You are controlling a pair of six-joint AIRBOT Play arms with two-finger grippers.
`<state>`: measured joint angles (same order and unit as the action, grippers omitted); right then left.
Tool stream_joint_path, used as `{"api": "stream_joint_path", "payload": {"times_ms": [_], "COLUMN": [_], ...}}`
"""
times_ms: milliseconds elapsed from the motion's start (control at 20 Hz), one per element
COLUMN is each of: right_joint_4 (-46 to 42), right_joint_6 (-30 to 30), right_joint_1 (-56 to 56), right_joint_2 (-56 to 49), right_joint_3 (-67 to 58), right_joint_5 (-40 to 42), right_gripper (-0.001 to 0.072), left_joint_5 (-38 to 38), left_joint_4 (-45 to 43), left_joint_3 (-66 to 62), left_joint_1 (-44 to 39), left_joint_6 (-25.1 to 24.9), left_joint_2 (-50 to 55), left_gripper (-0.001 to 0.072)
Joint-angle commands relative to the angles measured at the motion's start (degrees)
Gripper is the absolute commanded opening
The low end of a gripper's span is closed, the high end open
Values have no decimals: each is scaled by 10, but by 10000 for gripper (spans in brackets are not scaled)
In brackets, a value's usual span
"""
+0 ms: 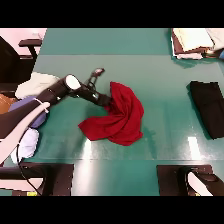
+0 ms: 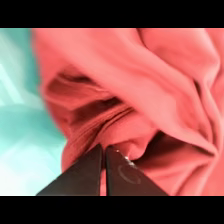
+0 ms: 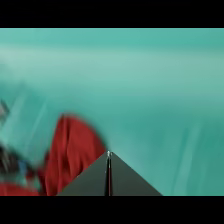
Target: Fold the shirts.
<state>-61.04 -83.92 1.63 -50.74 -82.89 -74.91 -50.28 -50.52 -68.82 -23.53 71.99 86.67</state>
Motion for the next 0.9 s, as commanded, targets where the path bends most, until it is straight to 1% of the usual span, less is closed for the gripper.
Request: {"api": "stream_joint_path", "payload": {"times_ms": [0, 100, 150, 200, 250, 300, 350, 450, 600, 850], "right_joint_4": [1, 1, 1, 2, 17, 50, 78, 113, 140, 155], "right_joint_6": [-1, -12, -13, -14, -17, -17, -16, -15, -14, -10], "right_joint_1": [1, 9, 23, 43, 65, 89, 112, 173, 260, 335], "right_joint_2": [0, 0, -1, -7, -21, -45, -69, -121, -197, -310], "right_joint_3": [117, 219, 273, 320, 356, 385, 406, 432, 422, 342], "right_joint_5": [-45, -23, -1, 16, 26, 30, 38, 87, 156, 174], "right_gripper": [14, 15, 21, 190, 427, 470, 470, 470, 469, 468], "left_joint_5": [-15, -24, -33, -37, -38, -38, -38, -38, -42, -49], "left_joint_4": [-40, -71, -107, -145, -190, -220, -240, -250, -250, -250], "left_joint_3": [-25, -24, -24, -24, -24, -24, -24, -24, -24, -24], "left_joint_1": [65, 93, 101, 102, 102, 102, 102, 102, 102, 102], "left_joint_6": [7, 8, 22, 37, 54, 64, 75, 77, 77, 77], "left_joint_2": [-23, -25, -24, -23, -21, -20, -19, -19, -19, -19], "left_gripper": [26, 26, 26, 26, 26, 26, 27, 26, 27, 27]}}
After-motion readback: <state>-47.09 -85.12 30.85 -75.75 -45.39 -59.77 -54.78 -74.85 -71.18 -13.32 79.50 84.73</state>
